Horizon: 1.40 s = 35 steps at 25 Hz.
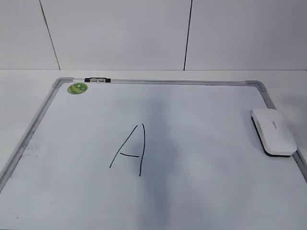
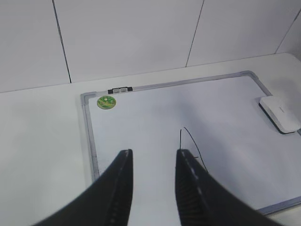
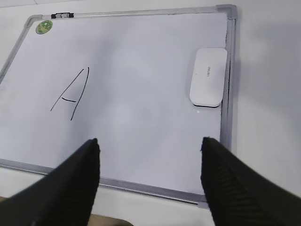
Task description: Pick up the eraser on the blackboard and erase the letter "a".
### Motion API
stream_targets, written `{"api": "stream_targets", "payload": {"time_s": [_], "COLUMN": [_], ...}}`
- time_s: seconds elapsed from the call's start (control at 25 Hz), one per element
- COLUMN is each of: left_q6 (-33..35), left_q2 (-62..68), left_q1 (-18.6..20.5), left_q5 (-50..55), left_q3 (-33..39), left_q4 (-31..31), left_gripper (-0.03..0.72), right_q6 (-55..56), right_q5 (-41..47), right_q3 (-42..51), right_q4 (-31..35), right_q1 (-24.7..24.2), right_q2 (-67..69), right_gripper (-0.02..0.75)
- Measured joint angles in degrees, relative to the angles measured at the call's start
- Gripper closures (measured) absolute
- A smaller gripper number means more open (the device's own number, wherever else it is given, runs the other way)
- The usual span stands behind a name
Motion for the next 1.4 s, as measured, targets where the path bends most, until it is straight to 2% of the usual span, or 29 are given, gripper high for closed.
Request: {"api": "stream_targets", "payload": {"time_s": [0.56, 0.8, 1.2, 1.4], "left_q6": [0.0, 0.0, 0.0, 0.0], "left_q2": [-18.0, -20.3, -24.4, -24.8], "left_q1": [0.0, -0.7, -1.8, -1.8], "left_q5": [0.5, 0.5, -2.2, -5.1], "left_q3": [23.4, 32.0, 43.4, 45.5], "left_q4": [0.0, 1.2, 5.8, 6.7], "left_gripper": [0.454, 0.454, 0.453, 0.453], "right_q6": [-0.1, -0.2, -0.2, -0.3], "right_q5": [0.3, 0.3, 0.4, 0.4], "right_q3": [13.7, 20.9, 29.0, 29.7], "right_q4": [-0.1, -3.8, -8.8, -11.1], "right_q1": [1.8, 2.0, 2.1, 2.1], "right_q2": [-16.8, -23.3, -28.0, -28.1], "right_gripper": [0.199, 0.199, 0.199, 0.199]}}
